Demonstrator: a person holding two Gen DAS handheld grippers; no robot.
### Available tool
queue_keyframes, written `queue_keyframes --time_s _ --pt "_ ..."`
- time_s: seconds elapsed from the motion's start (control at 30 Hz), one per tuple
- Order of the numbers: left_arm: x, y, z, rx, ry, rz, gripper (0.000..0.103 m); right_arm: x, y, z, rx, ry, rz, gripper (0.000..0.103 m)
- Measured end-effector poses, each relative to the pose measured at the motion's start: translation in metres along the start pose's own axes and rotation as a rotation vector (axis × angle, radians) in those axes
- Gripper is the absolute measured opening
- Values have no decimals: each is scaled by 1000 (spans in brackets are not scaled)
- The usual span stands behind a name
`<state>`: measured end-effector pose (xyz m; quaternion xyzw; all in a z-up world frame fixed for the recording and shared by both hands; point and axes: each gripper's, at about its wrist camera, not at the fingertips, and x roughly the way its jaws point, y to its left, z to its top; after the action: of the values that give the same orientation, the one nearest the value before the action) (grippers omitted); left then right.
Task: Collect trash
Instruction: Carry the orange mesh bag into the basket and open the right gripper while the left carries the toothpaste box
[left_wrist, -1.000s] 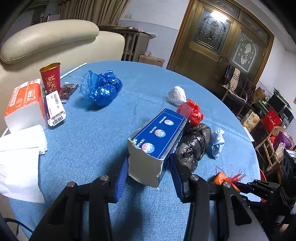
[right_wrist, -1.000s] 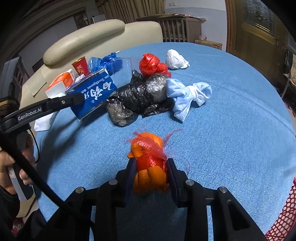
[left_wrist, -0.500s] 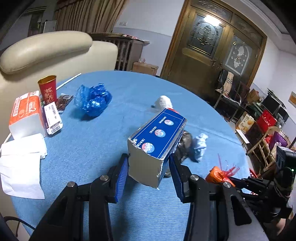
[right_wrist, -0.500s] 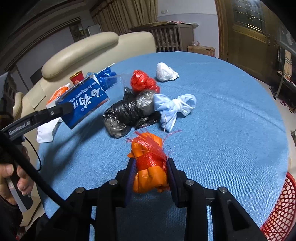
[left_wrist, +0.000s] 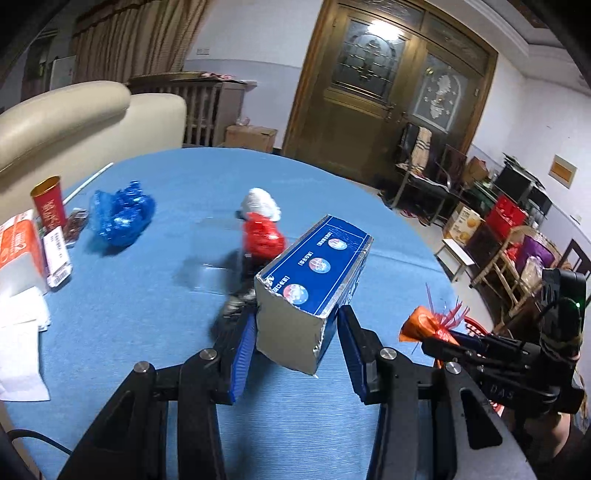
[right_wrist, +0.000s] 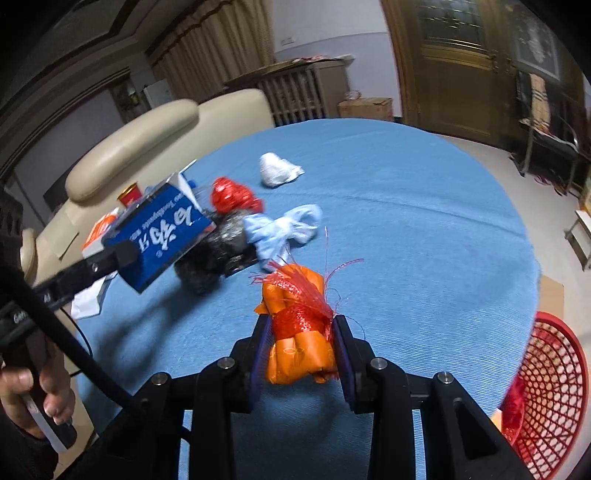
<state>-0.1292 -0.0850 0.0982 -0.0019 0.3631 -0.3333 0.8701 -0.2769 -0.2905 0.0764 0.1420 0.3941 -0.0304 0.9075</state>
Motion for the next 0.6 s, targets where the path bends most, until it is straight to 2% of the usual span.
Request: queue_keyframes --time_s 0.27,0.6 --pt "9 -38 0 63 18 -58 46 -33 -47 -5 95 -55 -74 35" --pt "21 -85 -1 149 44 -138 46 -76 -123 -26 267 -109 -231 35"
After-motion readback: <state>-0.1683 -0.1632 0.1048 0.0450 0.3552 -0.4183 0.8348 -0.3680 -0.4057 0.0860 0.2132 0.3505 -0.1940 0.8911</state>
